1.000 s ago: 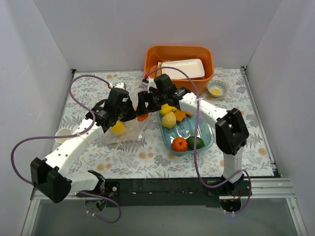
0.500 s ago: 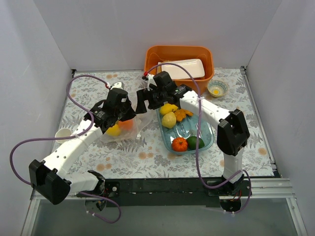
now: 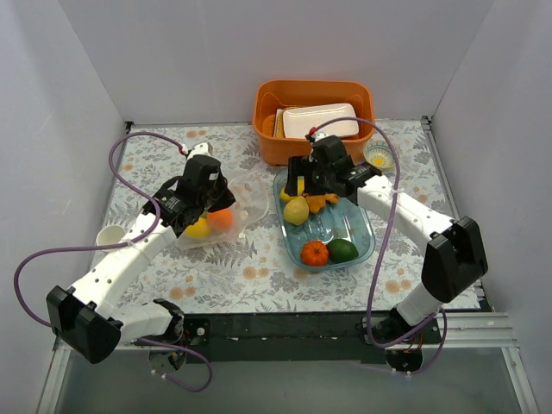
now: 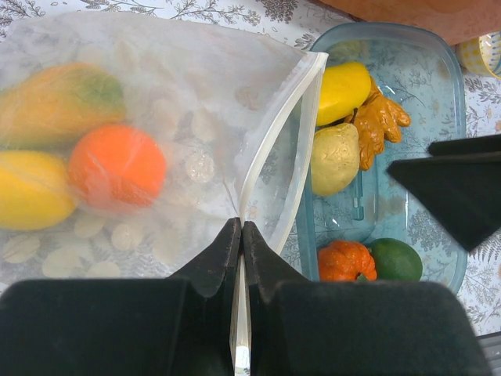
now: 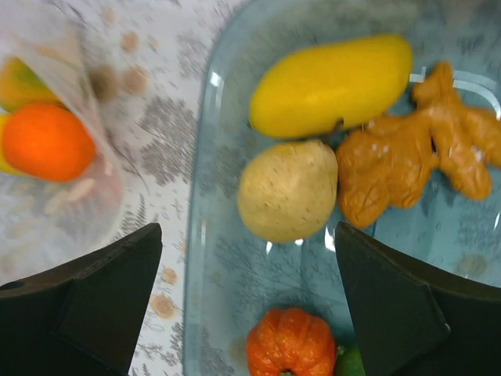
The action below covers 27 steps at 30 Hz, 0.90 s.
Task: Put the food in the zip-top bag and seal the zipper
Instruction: Place the fake fruit in the zipper food storage bag, then pick up the fake fruit from the bin.
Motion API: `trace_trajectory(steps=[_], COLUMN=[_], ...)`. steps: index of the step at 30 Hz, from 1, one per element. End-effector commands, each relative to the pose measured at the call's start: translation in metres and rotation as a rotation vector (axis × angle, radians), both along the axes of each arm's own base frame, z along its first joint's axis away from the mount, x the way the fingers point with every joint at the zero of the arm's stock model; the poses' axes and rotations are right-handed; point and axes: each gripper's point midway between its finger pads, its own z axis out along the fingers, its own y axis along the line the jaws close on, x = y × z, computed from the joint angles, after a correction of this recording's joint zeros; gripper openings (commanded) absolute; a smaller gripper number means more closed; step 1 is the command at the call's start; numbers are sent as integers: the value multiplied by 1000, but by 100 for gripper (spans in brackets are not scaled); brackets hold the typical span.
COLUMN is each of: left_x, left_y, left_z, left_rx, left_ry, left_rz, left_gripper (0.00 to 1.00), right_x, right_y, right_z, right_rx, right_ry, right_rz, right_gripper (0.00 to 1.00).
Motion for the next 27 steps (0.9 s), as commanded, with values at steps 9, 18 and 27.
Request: trace_trajectory(steps=[9,18,27], left_x=[0,-2,-1], left_y=[-3,-1,-2], left_z=[8,6,6], left_rx=[-15,-10,-11], left_ry=[-8,-11,-11], left_rz=[-22,-17,-22], left_gripper=[0,0,0], right_x=[-14,-6,3], right_y=[-4,1,2], right_z=[-83,-97,-114], right_rx=[-31,-31,-64], right_ry=[190,206,212], right_rz=[-75,-84,-95], right_gripper=[96,96,91])
